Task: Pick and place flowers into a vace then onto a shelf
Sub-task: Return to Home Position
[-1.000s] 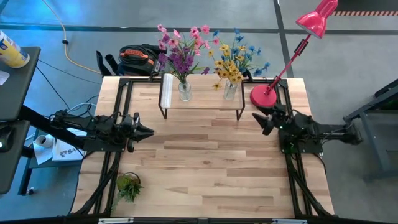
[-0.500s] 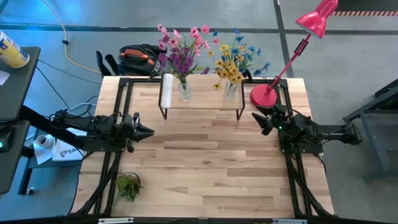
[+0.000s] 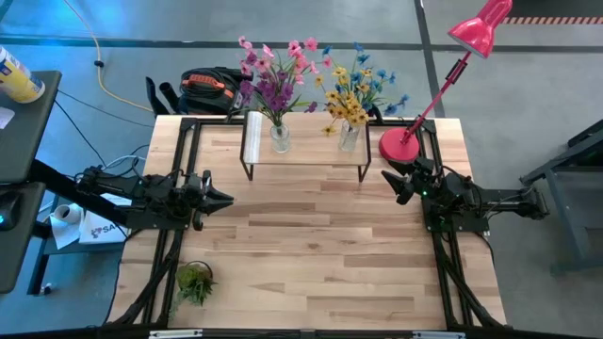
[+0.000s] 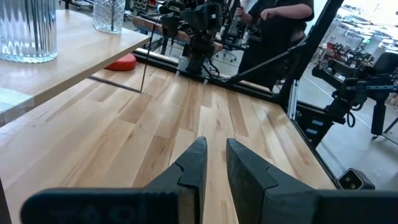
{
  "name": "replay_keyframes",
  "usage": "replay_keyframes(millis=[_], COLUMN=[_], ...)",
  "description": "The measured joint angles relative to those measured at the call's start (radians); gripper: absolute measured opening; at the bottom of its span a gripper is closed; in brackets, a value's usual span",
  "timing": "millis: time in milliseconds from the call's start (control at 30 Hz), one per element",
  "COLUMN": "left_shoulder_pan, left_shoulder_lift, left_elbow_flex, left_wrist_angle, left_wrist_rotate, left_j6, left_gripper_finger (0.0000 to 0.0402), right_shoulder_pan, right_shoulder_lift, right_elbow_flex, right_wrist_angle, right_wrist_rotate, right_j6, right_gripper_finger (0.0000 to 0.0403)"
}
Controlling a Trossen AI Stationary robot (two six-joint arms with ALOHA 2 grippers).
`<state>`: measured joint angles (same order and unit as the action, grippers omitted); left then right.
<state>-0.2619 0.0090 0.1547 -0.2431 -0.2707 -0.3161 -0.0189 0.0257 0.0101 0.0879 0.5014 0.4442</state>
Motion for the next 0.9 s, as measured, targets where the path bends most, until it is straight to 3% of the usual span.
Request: replay_keyframes(millis=[500, 667, 900], left_shoulder_pan=[-0.001, 0.144, 0.196], left_shoulder_lift=[-0.003, -0.003, -0.003], left_elbow_flex=[-0.002, -0.002, -0.003], left_wrist_angle=[-0.095, -0.189, -0.121], left_wrist_rotate=[-0.004, 0.076, 0.043], left_j6=[0.000, -0.001, 0.000], left_gripper_finger=[0.0095, 0.0095, 0.0095], right_shoulder_pan=[0.000, 0.000, 0.000], right_shoulder_lift=[0.000, 0.000, 0.000], right_elbow_flex=[0.000, 0.000, 0.000], right_wrist_angle=[-0.001, 0.000, -0.001], right_wrist_rotate=[0.000, 0.001, 0.001], right_j6=[0.000, 0.000, 0.000], right_gripper_finger=[0.0303, 0.0303, 0.0303])
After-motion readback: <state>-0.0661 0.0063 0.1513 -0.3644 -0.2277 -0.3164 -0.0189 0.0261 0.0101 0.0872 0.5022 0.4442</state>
